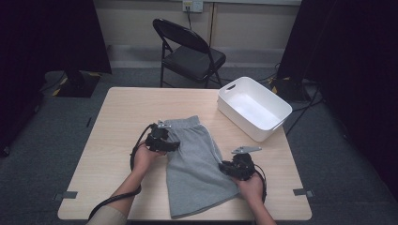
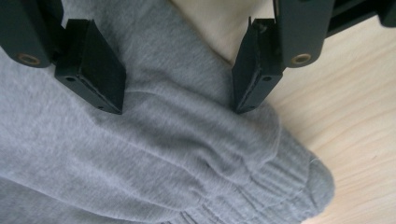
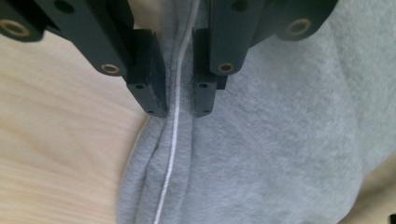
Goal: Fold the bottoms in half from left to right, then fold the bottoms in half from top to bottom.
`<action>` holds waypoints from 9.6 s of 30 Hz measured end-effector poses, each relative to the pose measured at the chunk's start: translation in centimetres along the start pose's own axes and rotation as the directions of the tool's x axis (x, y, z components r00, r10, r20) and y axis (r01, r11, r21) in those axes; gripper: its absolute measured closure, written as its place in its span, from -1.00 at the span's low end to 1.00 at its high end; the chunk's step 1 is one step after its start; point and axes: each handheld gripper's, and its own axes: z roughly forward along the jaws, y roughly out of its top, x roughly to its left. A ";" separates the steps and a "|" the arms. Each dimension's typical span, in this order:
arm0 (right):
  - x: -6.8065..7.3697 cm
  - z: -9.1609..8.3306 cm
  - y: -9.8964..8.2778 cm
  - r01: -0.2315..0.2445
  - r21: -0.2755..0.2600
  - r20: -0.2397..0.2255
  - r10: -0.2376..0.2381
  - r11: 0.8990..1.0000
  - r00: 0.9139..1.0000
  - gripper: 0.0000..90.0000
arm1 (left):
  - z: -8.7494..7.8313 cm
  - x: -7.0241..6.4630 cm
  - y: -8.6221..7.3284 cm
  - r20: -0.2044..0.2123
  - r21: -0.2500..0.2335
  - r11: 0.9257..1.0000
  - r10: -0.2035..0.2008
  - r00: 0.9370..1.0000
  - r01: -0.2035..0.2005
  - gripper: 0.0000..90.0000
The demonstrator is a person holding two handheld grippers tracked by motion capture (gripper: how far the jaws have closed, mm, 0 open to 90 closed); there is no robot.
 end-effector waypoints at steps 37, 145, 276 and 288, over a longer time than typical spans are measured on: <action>0.7 -0.7 4.5 0.079 -0.092 0.105 -0.069 0.993 0.992 -0.47 | -2.7 0.2 0.4 0.029 -0.042 0.998 0.045 0.999 -0.044 -0.53; -2.2 7.1 7.5 0.050 -0.010 0.086 -0.049 0.999 0.995 0.69 | 0.5 0.2 -0.1 0.101 0.028 1.000 -0.009 0.995 0.007 0.69; 2.3 2.1 1.7 0.063 -0.097 0.014 -0.062 0.993 0.998 0.84 | -4.3 -4.9 -4.2 0.044 0.001 0.997 0.078 0.996 -0.078 0.90; 1.5 4.1 3.9 0.059 -0.101 0.080 -0.051 0.993 0.995 0.84 | -2.3 -3.0 -1.8 -0.012 0.019 0.998 0.066 0.998 -0.066 0.91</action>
